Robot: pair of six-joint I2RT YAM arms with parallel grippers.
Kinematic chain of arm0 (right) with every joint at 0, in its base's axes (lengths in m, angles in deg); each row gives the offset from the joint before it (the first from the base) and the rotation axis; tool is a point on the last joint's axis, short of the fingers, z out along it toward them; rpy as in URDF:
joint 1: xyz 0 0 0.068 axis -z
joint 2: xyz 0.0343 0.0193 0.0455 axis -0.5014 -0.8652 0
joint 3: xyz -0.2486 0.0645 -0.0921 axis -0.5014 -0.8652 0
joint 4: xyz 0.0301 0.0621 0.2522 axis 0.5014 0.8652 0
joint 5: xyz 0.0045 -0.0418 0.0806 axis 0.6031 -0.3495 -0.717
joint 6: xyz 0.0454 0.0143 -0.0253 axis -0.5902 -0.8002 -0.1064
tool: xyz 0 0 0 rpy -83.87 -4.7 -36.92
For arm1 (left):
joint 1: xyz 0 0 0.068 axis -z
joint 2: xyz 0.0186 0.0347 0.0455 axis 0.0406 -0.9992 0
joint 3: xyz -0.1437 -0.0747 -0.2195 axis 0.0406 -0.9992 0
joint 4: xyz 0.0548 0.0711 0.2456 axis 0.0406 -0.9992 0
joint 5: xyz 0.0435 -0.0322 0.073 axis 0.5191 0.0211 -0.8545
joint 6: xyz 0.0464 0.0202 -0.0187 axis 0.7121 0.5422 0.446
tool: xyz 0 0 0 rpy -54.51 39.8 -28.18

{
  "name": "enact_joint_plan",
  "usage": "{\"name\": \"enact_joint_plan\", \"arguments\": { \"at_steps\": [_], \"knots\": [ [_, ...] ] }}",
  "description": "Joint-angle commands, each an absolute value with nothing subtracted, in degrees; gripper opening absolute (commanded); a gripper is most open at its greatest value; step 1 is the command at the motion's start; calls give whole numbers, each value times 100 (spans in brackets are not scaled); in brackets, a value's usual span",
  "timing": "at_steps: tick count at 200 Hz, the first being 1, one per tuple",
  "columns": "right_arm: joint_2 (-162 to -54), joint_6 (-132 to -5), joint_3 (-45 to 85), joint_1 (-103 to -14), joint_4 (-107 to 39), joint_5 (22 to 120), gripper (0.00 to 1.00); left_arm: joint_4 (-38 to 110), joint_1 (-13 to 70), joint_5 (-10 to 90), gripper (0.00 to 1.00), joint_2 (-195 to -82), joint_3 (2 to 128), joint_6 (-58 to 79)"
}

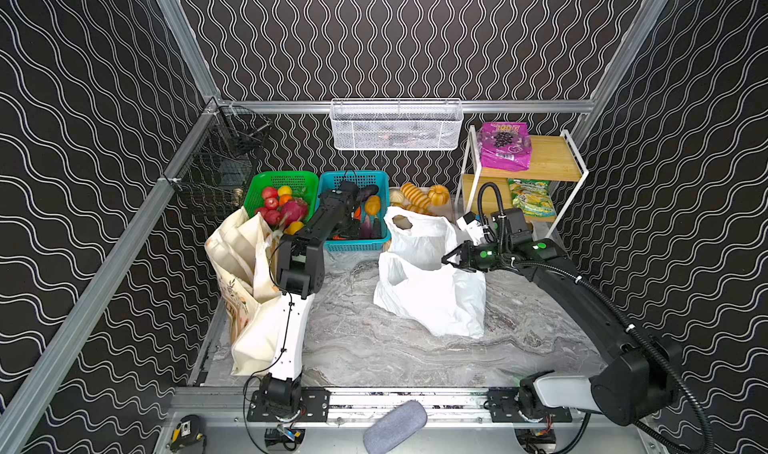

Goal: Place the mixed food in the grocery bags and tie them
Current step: 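Move the left gripper back to the teal basket and grasp the red tomato, then carry the tomato and carrot into the plastic bag with the left gripper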

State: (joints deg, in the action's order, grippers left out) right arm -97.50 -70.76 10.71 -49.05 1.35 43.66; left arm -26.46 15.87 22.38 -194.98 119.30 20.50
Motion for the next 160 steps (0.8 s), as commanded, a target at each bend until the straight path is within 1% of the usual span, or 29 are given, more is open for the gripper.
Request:
{"name": "enact_joint_plan", "arguments": {
  "at_steps": [1, 18, 45, 77, 96, 136, 160],
  "knots": [
    [-9740, -7033, 1070, -4903, 151, 4419, 0, -2435, 1580, 2309, 60, -19080, 11839, 2109],
    [-9750, -7062, 1080, -4901, 120, 4465, 0, -2385, 1604, 2497, 57, -18596, 11715, 2074],
    [-9793, -7127, 1085, -4899, 42, 4407, 0, -2260, 1751, 2943, 59, -17612, 11343, 1974],
    [-9812, -7195, 1150, -4900, -46, 4333, 0, -1701, 2043, 3862, 59, -16276, 10306, 1823],
    [-9825, -7292, 1145, -4905, -147, 4254, 0, -1303, 2231, 4249, 58, -15518, 9643, 1621],
    [-9821, -7421, 1202, -4899, -219, 4346, 0, -683, 2456, 3939, 53, -14020, 8113, 905],
    [-9795, -7473, 1212, -4907, -251, 4378, 0, -602, 2473, 3608, 50, -13243, 7498, 756]
  ]
}}
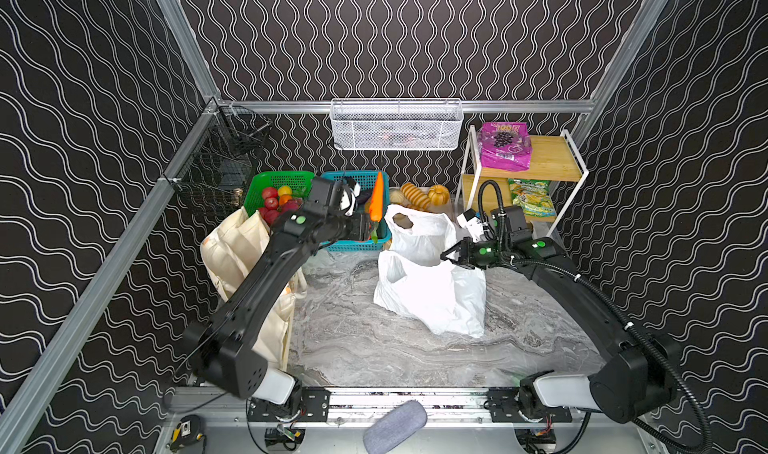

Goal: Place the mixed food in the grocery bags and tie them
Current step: 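Carry the tomato and carrot into the plastic bag with the left gripper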

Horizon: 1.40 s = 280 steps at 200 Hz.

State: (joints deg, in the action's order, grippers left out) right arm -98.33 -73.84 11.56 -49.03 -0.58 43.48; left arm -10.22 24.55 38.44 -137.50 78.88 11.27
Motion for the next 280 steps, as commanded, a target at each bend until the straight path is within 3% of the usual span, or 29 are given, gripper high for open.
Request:
{"name": "enact_joint_plan", "arguments": {
  "at_steps": [1, 36, 68, 89, 150, 225, 280],
  "knots": [
    [-9795, -7480, 1207, -4903, -256, 4382, 0, -582, 2469, 3619, 49, -13205, 7480, 762],
    [-9768, -7541, 1159, -4899, -301, 4412, 0, -374, 2474, 4106, 45, -12468, 7077, 1147],
    [-9768, -7557, 1132, -4899, -314, 4409, 0, -388, 2474, 5649, 39, -12357, 6909, 1916],
    [-9768, -7558, 1149, -4904, -306, 4378, 0, -1204, 2593, 6180, 36, -12693, 7157, 2565],
    [-9769, -7549, 1202, -4899, -279, 4398, 0, -2051, 2841, 5633, 29, -12623, 7171, 3610],
    [-9688, -7349, 1167, -4989, -264, 3993, 0, -3330, 4006, 3197, 27, -14826, 9355, 4293],
    [-9764, -6943, 1273, -5376, 26, 4124, 0, -4226, 4342, 2242, 35, -16230, 11033, 4528]
  ]
}}
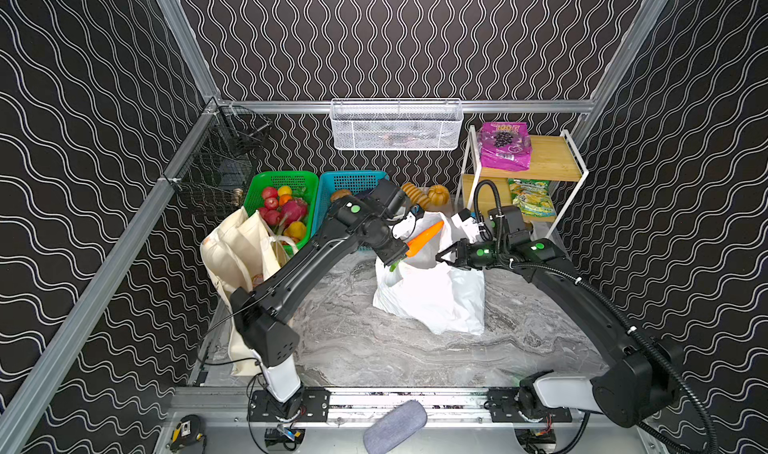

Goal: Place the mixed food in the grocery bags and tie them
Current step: 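Carry the tomato and carrot into the plastic bag with the left gripper, then release the tomato and carrot inside the bag with the left gripper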

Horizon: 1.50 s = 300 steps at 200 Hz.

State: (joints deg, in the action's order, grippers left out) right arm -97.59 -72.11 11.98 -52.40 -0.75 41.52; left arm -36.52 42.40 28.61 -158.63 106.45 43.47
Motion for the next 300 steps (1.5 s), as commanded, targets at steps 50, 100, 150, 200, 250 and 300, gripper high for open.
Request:
{"name": "enact_joint_plan", "arguments": {
  "at_steps": [50, 100, 150, 200, 250, 300],
  "knots": [
    [-9715, -7094, 1168, -5435, -366, 3948, 0, -3925, 4574, 2445, 39, -16465, 11308, 4354],
    [-9549, -7197, 951, -5435, -922, 3336, 0, -3622, 4584, 3083, 50, -16515, 11238, 4238],
    [-9443, -7280, 662, -5419, -1345, 3057, 0, -2826, 4584, 3922, 55, -16284, 10929, 3845],
    [-9319, -7087, 555, -5287, -1336, 3214, 0, -2449, 4475, 4299, 67, -16034, 10435, 3338],
    [-9034, -6970, 258, -5254, -1727, 3075, 0, -1342, 4175, 5453, 69, -15873, 9708, 1964],
    [-8918, -7056, 66, -5249, -2082, 2825, 0, -318, 4170, 6925, 80, -15996, 9415, 1123]
  ]
}}
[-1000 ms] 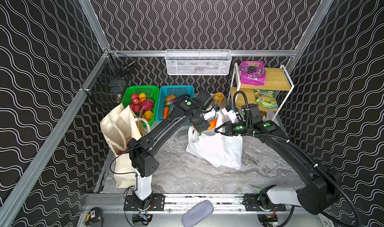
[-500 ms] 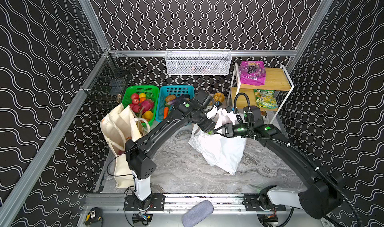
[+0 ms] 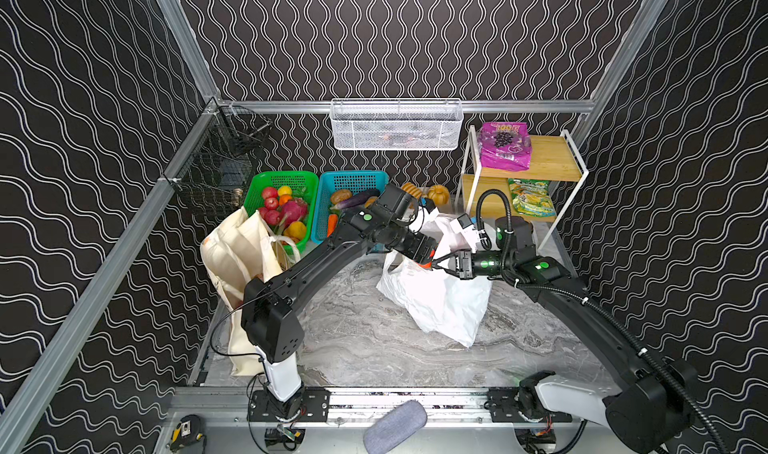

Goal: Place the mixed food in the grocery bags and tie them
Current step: 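Release the tomato and carrot inside the bag with the left gripper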

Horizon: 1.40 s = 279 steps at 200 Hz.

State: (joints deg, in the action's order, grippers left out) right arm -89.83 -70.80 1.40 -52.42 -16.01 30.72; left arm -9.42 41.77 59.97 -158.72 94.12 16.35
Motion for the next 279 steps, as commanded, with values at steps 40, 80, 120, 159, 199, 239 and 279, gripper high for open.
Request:
{"name": "enact_joint_plan", "arguments": {
  "at_steps": [40, 80, 120, 159, 199, 239, 279],
  "knots": [
    [-8804, -7030, 60, -5216, -2230, 2911, 0, -1009, 4189, 6464, 92, -16112, 9605, 1560],
    [-8695, -7035, -188, -5178, -2405, 2933, 0, -901, 4191, 5995, 99, -15674, 9368, 1697],
    [-8608, -7078, -323, -5059, -2434, 3094, 0, -1166, 4188, 5348, 99, -15059, 9219, 1823],
    [-8720, -7004, -388, -4951, -2239, 3056, 0, -897, 4021, 5209, 98, -14320, 8277, 1712],
    [-8903, -7140, -278, -4942, -2418, 2744, 0, -1454, 4107, 5402, 79, -15494, 9391, 1636],
    [-8815, -7024, -314, -4908, -2318, 2918, 0, -1222, 4216, 4547, 78, -14865, 8878, 1752],
    [-8904, -7123, -390, -4842, -2525, 2856, 0, 16, 4206, 4354, 89, -12940, 7122, 1679]
  ]
}}
